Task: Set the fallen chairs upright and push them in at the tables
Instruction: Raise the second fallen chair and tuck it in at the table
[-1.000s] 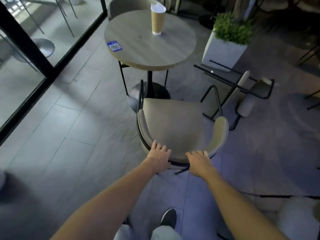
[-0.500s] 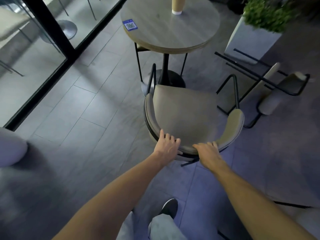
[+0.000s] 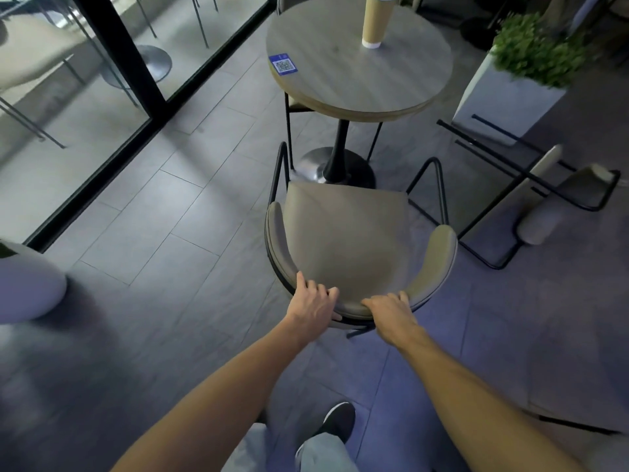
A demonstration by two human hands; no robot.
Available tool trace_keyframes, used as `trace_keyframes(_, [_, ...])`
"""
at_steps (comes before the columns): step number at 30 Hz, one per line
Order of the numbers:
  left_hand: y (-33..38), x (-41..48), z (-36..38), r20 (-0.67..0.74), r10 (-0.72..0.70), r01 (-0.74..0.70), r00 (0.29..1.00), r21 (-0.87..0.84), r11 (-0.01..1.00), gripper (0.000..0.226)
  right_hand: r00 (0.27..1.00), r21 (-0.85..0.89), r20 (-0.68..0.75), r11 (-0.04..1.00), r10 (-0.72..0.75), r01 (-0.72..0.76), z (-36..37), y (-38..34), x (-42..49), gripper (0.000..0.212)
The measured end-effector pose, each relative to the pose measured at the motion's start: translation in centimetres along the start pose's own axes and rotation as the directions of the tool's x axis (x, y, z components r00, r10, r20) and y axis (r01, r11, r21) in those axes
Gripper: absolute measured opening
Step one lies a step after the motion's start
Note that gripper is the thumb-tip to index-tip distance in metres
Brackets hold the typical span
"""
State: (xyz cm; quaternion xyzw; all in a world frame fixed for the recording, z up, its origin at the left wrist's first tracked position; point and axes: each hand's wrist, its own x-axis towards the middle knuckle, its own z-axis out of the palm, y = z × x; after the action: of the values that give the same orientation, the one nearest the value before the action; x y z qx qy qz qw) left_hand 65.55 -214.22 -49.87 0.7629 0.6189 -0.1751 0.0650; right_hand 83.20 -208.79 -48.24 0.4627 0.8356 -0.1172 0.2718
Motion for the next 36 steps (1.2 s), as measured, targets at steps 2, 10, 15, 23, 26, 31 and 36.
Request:
trace_keyframes(2, [-1.7, -0.4, 0.3, 0.000, -0.001, 0.001, 1.000, 0.005, 1.000, 0.044, 1.000, 0.006, -0.001, 1.000, -0.010, 0.010, -0.5, -1.5, 0.6, 0.034])
trace_keyframes(10, [-8.0, -1.9, 2.0, -0.024, 0.048, -0.048, 0.999, 0.014, 0.999, 0.044, 1.000, 0.013, 0.019, 1.000, -0.025, 0.024, -2.2, -7.0, 2.6, 0.035])
trace_keyframes(15, [-10.5, -3.2, 2.7, -0.034, 0.112, -0.111, 0.993, 0.044, 0.993, 0.045, 0.996, 0.041, 0.088, 0.999, -0.034, 0.031, -2.8, -9.6, 2.6, 0.038])
trace_keyframes(23, [-15.9, -6.1, 4.4, 0.002, 0.205, -0.203, 0.979, 0.128, 0.971, 0.044, 0.993, 0.146, 0.112, 0.989, -0.040, 0.024, -2.9, -16.2, 2.5, 0.034])
trace_keyframes(26, [-17.3, -7.5, 5.1, 0.001, 0.203, -0.201, 0.979, 0.130, 0.971, 0.045, 0.993, 0.151, 0.107, 0.988, -0.053, 0.036, -3.2, -18.1, 2.4, 0.036])
trace_keyframes(31, [-20.5, -9.4, 6.1, -0.015, 0.147, -0.144, 0.989, 0.104, 0.984, 0.045, 0.992, 0.147, 0.090, 0.986, -0.088, 0.075, -4.1, -21.3, 3.6, 0.036])
trace_keyframes(36, [-24.5, -9.6, 6.4, -0.019, 0.125, -0.122, 0.992, 0.114, 0.986, 0.044, 0.994, 0.165, 0.039, 0.981, -0.106, 0.098, -5.1, -23.9, 5.6, 0.037])
